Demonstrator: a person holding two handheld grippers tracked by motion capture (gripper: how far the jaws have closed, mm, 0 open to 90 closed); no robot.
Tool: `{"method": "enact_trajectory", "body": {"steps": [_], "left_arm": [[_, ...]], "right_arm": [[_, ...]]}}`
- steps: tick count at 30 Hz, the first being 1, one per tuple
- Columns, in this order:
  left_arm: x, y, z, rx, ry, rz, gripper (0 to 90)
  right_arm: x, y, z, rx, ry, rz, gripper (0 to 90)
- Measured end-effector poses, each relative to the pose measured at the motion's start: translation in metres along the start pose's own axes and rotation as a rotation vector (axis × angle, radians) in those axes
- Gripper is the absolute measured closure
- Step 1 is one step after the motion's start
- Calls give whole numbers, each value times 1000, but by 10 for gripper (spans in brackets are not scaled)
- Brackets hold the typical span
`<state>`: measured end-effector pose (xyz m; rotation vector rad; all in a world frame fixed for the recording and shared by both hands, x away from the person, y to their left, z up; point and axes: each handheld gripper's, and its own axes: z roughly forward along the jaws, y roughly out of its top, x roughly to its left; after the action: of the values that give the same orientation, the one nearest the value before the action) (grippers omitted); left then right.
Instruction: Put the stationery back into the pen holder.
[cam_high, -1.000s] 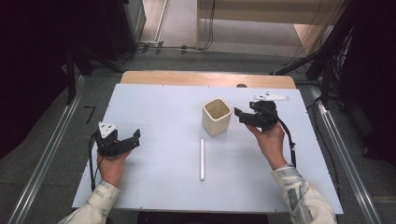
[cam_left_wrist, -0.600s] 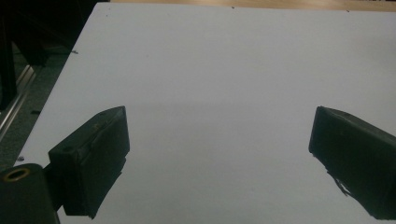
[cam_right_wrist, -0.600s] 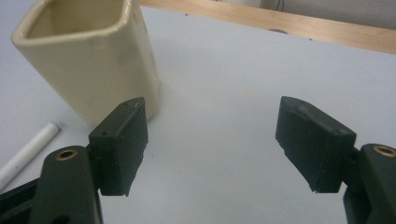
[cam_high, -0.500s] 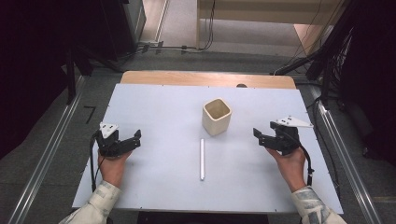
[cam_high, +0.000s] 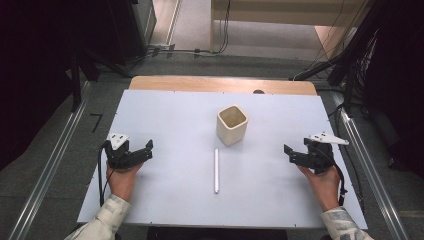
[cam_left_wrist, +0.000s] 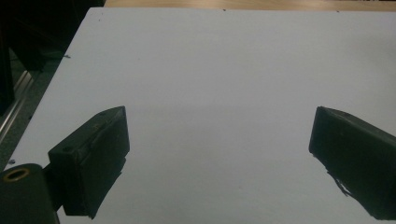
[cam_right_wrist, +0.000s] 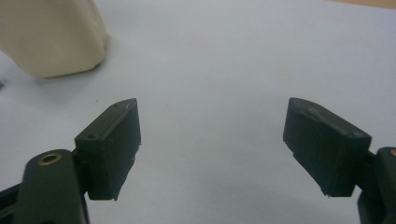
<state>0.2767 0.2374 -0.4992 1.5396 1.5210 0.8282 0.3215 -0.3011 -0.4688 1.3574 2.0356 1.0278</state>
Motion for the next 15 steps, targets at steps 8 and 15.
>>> {"method": "enact_trajectory", "body": {"steps": [8,15], "left_arm": [[-13,-1,-2,6,-30,29,54],[-26,-1,-3,6,-43,38,55]], "right_arm": [[-9,-7,-5,7,-11,6,159],[-11,-11,-6,12,-11,-1,159]]}}
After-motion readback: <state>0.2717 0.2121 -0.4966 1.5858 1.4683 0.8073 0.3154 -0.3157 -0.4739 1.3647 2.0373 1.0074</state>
